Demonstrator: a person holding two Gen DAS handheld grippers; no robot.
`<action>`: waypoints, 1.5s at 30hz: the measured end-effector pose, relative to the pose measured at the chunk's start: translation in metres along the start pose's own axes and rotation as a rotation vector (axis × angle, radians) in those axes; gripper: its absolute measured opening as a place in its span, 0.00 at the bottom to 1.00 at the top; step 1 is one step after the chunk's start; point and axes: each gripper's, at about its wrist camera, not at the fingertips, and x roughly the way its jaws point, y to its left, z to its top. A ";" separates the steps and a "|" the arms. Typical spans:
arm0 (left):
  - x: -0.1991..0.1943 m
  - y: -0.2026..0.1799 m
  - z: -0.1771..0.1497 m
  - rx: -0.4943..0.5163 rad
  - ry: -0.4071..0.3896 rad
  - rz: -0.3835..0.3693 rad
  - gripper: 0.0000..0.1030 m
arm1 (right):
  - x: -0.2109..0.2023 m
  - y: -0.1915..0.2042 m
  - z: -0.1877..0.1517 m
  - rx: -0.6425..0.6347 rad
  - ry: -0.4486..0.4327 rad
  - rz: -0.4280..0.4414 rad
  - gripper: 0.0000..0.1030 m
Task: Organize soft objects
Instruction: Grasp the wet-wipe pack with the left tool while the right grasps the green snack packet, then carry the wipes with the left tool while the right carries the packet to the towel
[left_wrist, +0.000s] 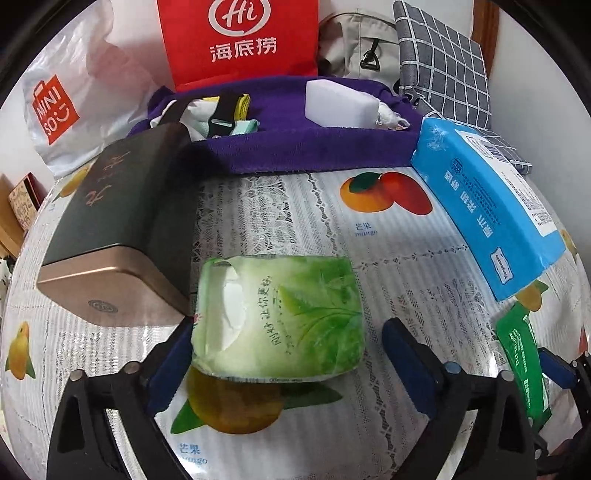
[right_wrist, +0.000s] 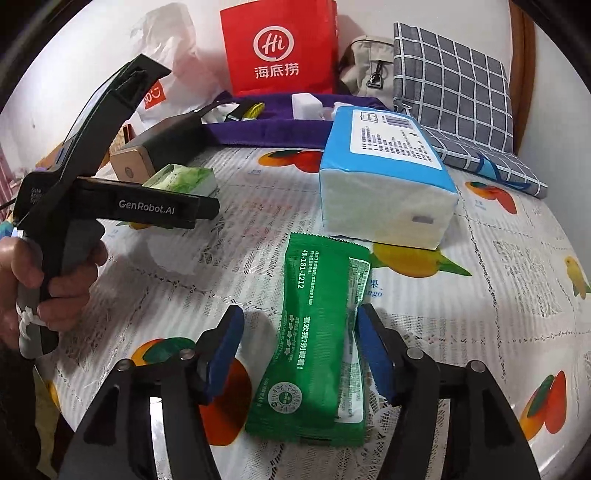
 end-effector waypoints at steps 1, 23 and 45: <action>-0.002 0.001 -0.001 -0.003 -0.006 0.001 0.82 | 0.000 -0.001 0.000 0.007 0.001 0.006 0.62; -0.065 0.024 -0.037 -0.048 -0.038 -0.038 0.69 | -0.020 -0.008 0.000 0.069 0.041 -0.021 0.37; -0.158 0.045 -0.028 -0.132 -0.170 -0.022 0.69 | -0.093 0.011 0.048 0.048 -0.096 0.023 0.37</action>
